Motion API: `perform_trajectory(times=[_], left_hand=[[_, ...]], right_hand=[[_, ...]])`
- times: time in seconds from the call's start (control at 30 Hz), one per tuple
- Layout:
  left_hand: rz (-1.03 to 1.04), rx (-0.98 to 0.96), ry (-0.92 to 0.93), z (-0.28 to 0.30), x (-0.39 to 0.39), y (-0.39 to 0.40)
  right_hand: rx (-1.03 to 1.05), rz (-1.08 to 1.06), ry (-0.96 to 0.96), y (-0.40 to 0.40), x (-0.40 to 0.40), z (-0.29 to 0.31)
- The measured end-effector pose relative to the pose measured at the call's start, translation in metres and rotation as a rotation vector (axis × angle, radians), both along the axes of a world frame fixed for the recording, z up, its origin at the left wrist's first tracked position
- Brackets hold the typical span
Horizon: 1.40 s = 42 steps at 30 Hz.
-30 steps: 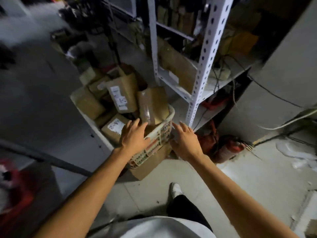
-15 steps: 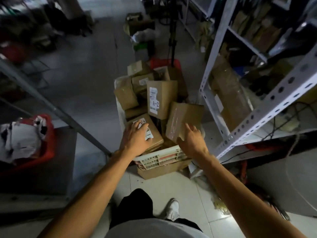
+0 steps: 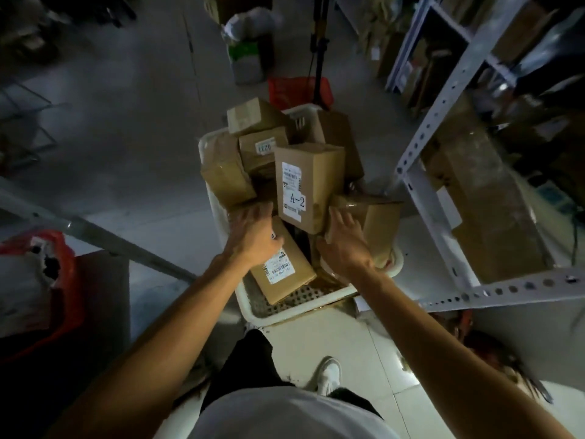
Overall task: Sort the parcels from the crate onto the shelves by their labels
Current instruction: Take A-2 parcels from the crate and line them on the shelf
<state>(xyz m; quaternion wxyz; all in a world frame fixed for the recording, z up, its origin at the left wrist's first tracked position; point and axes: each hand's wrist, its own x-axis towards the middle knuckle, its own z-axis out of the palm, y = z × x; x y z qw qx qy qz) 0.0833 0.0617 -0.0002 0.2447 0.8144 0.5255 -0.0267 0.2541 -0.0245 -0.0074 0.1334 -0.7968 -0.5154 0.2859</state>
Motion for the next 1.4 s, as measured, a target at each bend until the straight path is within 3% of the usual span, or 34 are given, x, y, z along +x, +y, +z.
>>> perform_trajectory(times=[0.23,0.47,0.8,0.93,1.1,1.27,1.4], left_hand=[[0.003,-0.308,-0.204,-0.026,0.019,0.099],[0.044,-0.756,-0.312,-0.051,0.030,0.149],[0.029,-0.684,-0.436,-0.050,-0.012,0.141],[-0.151,-0.616,-0.451,-0.048,-0.023,0.117],[0.128,-0.503,-0.510,-0.046,-0.008,0.118],[-0.003,-0.789,-0.486,-0.057,-0.005,0.148],[0.003,-0.841,-0.580,-0.050,-0.005,0.136]], right_hand=[[-0.042,-0.283,0.039,0.060,-0.032,-0.022],[0.012,-0.629,0.089,0.099,-0.063,-0.030],[0.192,-0.758,0.229,0.092,-0.058,-0.019],[0.187,-0.704,0.260,0.084,-0.070,-0.021],[0.174,-0.741,0.217,0.089,-0.062,-0.033],[0.122,-0.711,0.375,0.084,-0.062,-0.051],[0.197,-0.735,0.451,0.077,-0.065,-0.052]])
